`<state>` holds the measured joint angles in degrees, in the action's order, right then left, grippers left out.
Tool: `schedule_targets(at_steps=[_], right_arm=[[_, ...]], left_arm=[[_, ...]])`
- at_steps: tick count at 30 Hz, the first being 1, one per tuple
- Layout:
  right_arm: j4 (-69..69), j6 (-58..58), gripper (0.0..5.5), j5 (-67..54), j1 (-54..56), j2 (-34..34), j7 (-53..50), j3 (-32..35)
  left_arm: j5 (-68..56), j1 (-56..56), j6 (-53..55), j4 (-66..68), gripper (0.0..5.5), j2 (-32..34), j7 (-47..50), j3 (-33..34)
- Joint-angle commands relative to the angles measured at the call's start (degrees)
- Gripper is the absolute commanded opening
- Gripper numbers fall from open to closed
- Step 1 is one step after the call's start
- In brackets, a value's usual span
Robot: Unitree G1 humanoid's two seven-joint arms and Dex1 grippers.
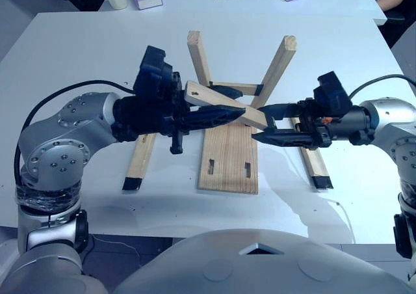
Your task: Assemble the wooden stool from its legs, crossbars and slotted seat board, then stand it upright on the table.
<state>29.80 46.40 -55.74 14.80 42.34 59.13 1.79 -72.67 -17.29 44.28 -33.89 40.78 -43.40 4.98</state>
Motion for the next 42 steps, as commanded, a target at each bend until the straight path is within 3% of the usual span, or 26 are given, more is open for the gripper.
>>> schedule_targets(at_steps=[1,5,10,16,22,30,42], right_arm=[[-2.5,-1.3,2.19,0.2,1.2,0.0,-2.5,4.1],[-0.1,-1.7,2.19,-1.3,-3.4,0.5,-6.1,10.2],[9.1,-2.6,2.19,-3.7,-14.9,-1.7,-13.5,18.8],[14.5,-5.0,2.19,-3.2,-22.9,-4.9,-20.1,20.9],[12.6,-6.2,2.19,-1.4,-20.6,-3.9,-20.9,17.5],[11.4,-6.8,2.19,0.6,-20.4,-0.6,-18.8,16.4],[10.5,-8.2,2.19,3.8,-20.3,-0.2,-17.9,14.2]], left_arm=[[2.3,1.9,0.3,1.3,1.3,5.4,-1.6,6.4],[7.8,10.2,0.2,4.4,1.3,16.0,-13.6,16.8],[29.6,21.9,-14.8,18.4,1.3,26.3,-31.2,21.6],[50.5,26.5,-38.0,31.2,1.3,26.4,-34.9,15.4],[60.1,31.7,-50.7,35.1,1.3,21.7,-31.6,10.3],[54.1,39.9,-45.4,25.2,1.3,20.0,-31.6,13.3],[44.8,38.9,-33.4,14.8,1.3,20.9,-32.6,15.1]])
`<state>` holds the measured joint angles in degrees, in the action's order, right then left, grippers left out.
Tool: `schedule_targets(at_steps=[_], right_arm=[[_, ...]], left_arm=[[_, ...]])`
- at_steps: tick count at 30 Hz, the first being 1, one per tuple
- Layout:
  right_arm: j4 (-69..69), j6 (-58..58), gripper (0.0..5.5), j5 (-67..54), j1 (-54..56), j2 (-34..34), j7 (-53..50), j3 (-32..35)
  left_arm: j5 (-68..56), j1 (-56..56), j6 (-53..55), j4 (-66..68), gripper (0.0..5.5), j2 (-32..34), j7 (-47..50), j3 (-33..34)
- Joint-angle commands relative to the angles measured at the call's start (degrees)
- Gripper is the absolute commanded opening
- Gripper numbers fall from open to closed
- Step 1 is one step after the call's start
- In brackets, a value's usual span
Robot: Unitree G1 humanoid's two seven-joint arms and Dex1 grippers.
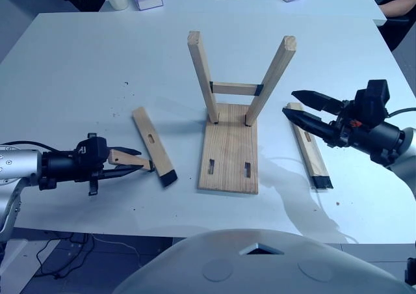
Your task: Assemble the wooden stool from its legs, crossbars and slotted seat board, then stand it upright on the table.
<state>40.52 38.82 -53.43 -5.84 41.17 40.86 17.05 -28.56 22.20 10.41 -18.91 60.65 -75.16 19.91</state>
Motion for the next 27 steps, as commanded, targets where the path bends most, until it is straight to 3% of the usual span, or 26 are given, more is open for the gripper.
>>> schedule_targets(at_steps=[1,11,16,27], right_arm=[[-0.2,-0.8,2.19,1.8,0.2,1.1,0.5,-1.2],[-0.8,-2.1,2.19,4.9,0.5,0.8,1.4,-3.6],[-1.1,-2.5,2.19,5.2,1.0,0.5,1.3,-4.2],[-3.6,-4.6,2.19,7.6,1.4,-1.1,1.4,-6.4]], left_arm=[[1.4,-0.7,0.0,0.7,1.3,1.1,-1.0,0.2],[2.7,-13.7,5.3,5.7,1.3,-1.2,6.8,-3.0],[3.6,-13.7,7.7,4.6,1.3,-2.4,9.2,-4.6],[4.0,-19.4,15.4,-5.3,1.3,-10.8,19.0,-15.4]])
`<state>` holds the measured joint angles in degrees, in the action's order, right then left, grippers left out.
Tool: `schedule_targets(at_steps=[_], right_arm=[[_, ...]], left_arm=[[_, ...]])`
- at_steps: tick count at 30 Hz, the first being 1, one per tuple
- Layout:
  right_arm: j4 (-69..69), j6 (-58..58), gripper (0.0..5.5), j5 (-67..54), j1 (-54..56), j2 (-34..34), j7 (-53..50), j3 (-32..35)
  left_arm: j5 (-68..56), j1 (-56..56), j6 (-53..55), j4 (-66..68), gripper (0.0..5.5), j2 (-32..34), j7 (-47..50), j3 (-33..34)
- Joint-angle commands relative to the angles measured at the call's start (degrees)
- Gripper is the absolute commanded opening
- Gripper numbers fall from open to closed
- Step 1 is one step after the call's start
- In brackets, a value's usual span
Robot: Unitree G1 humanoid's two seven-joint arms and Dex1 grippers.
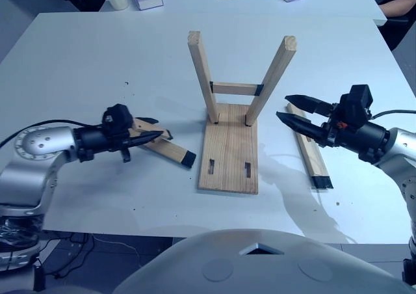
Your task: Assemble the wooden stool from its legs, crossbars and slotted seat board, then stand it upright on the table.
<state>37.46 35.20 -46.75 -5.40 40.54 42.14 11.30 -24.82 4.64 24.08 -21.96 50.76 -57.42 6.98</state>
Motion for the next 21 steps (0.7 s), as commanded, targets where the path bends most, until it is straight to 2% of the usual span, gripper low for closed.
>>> schedule_targets(at_steps=[1,5,10,21], right_arm=[[-0.7,-1.2,2.19,1.1,0.9,-0.5,0.1,-0.8],[-1.1,-2.0,2.19,1.7,0.2,-0.7,0.1,-0.8],[-1.2,-2.6,2.19,2.5,-0.4,-1.3,-0.2,-1.1],[-0.2,-3.1,2.19,3.7,-2.0,-2.5,-1.3,-0.9]], left_arm=[[1.3,-1.3,1.0,-2.3,1.3,-0.5,0.9,-3.3],[8.9,1.6,-4.5,-0.3,1.3,1.4,1.0,-6.9],[9.9,3.6,-6.2,-1.0,1.3,2.1,-0.4,-7.6],[5.3,5.0,-4.8,-3.7,1.3,5.3,-4.7,-2.8]])
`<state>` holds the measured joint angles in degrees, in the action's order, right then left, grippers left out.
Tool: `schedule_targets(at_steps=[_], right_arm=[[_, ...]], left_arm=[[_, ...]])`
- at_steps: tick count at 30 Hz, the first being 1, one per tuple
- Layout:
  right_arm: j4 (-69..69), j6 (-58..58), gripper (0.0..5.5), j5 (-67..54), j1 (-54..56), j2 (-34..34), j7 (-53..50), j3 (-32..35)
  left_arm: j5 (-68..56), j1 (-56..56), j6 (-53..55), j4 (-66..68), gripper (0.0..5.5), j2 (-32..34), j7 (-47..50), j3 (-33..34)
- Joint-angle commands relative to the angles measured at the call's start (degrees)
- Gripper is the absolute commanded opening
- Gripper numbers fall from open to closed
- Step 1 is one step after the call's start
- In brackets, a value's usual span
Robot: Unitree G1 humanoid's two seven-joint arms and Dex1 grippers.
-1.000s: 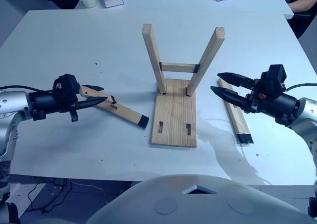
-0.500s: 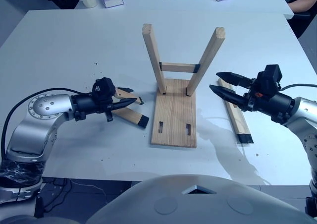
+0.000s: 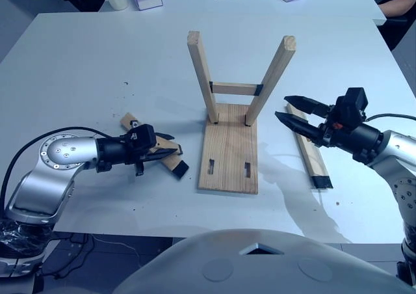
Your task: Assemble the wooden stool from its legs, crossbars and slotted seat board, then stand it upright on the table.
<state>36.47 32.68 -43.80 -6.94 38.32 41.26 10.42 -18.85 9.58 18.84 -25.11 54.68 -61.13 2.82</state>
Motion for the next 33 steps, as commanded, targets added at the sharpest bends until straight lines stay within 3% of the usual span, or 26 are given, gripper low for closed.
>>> schedule_targets(at_steps=[1,7,12,16,20,33], right_arm=[[0.7,-0.7,2.19,0.8,-0.4,-0.2,-0.5,-0.1],[0.5,-1.1,2.19,1.1,-0.3,-0.1,-0.7,-0.5],[0.6,-1.2,2.19,1.5,-0.6,0.1,-0.7,-0.6],[0.9,-1.4,2.19,2.4,-1.3,0.4,-0.8,-0.4],[1.4,-1.8,2.19,3.4,-2.6,0.3,-1.3,-0.2],[1.4,-2.8,2.19,6.3,-3.3,-0.3,-2.2,-2.6]], left_arm=[[-0.9,0.0,0.6,-0.5,1.3,1.3,-1.0,1.7],[-4.7,-2.1,2.4,-0.3,1.3,0.2,-0.9,4.1],[-10.0,-10.6,6.6,5.8,1.3,0.0,0.8,9.6],[-6.1,-11.4,-0.8,13.8,1.3,1.3,-0.7,12.5],[-7.6,-8.2,-3.6,18.7,1.3,4.3,-8.6,15.6],[-6.8,-8.3,-1.0,21.0,1.3,3.9,-12.3,10.4]])
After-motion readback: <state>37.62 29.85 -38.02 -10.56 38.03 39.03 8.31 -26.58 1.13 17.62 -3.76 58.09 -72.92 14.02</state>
